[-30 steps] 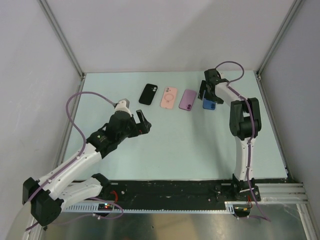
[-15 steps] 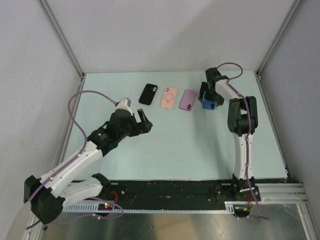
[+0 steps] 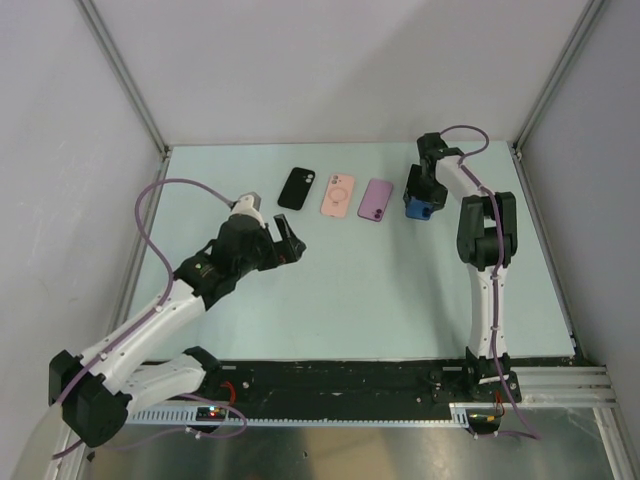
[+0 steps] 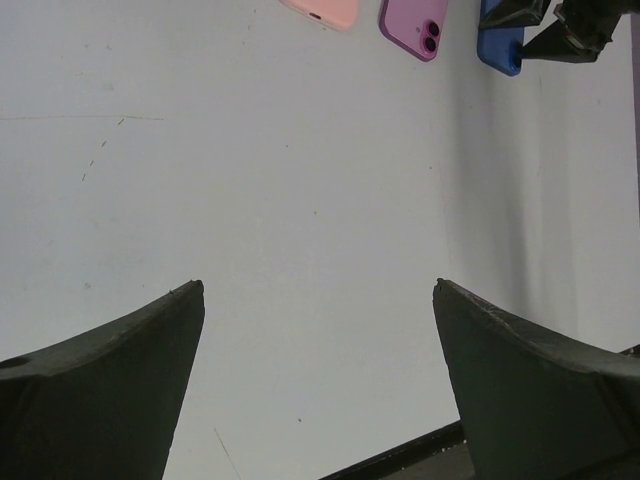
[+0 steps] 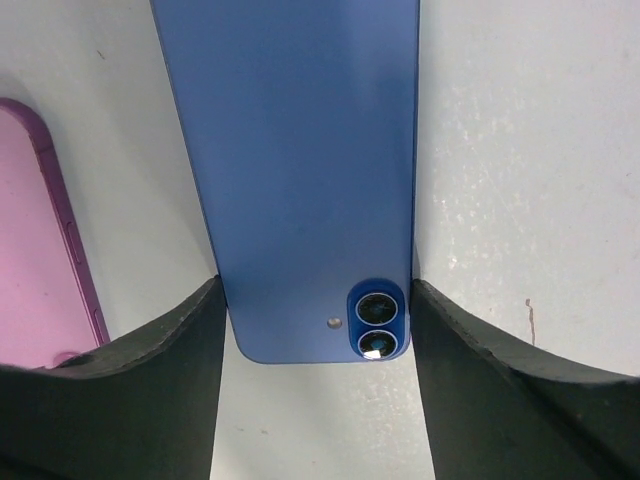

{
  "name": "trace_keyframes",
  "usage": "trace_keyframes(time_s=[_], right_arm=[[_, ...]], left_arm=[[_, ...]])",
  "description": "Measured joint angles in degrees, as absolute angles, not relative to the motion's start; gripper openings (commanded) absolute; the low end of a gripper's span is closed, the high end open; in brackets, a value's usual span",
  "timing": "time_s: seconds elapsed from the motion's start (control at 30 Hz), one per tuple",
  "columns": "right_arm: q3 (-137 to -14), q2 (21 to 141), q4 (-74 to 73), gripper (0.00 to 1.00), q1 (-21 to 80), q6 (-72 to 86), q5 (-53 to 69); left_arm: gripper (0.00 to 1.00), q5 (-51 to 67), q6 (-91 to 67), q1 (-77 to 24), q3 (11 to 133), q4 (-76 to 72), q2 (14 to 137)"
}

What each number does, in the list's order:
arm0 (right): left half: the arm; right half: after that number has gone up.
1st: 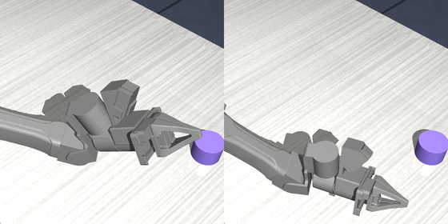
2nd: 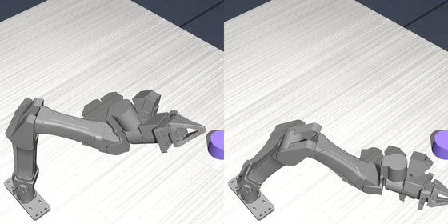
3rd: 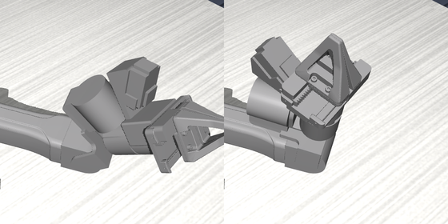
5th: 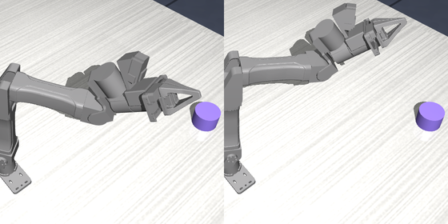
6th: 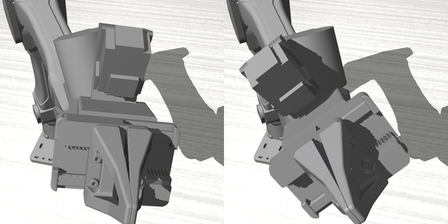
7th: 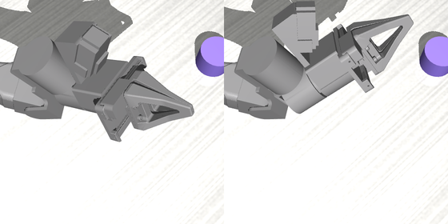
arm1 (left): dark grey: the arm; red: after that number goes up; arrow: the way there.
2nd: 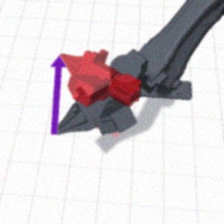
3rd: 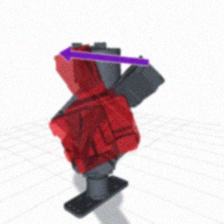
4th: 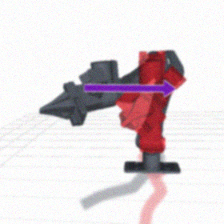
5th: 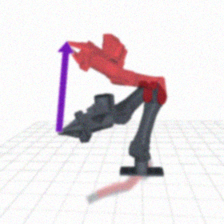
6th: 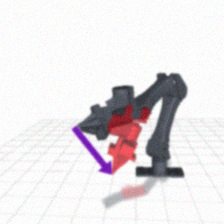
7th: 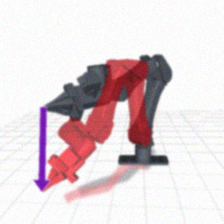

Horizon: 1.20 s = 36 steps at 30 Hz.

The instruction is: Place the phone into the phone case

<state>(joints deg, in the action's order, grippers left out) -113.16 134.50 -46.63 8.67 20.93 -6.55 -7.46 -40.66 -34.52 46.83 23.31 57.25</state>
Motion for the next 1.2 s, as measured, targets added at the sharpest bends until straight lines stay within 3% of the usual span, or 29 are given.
trace_keyframes(time_s=[0.13,0.4,0.77,1.2], right_arm=[[-109.25,132.27,-44.12,0.46,8.64,20.86,-5.19],[-82.72,115.79,-33.8,0.46,11.81,22.52,0.3],[-57.04,97.19,-23.14,0.47,21.85,24.62,2.94],[-49.45,93.01,-11.6,0.47,33.98,26.87,9.37]], left_arm=[[1.0,-7.49,-41.08,-34.3,48.71,23.24,60.03],[0.99,-6.44,-42.09,-34.06,54.41,20.03,75.16],[0.96,2.94,-42.26,-34.0,61.49,14.63,91.88],[0.87,10.79,-45.63,-34.0,61.52,10.22,102.85]])
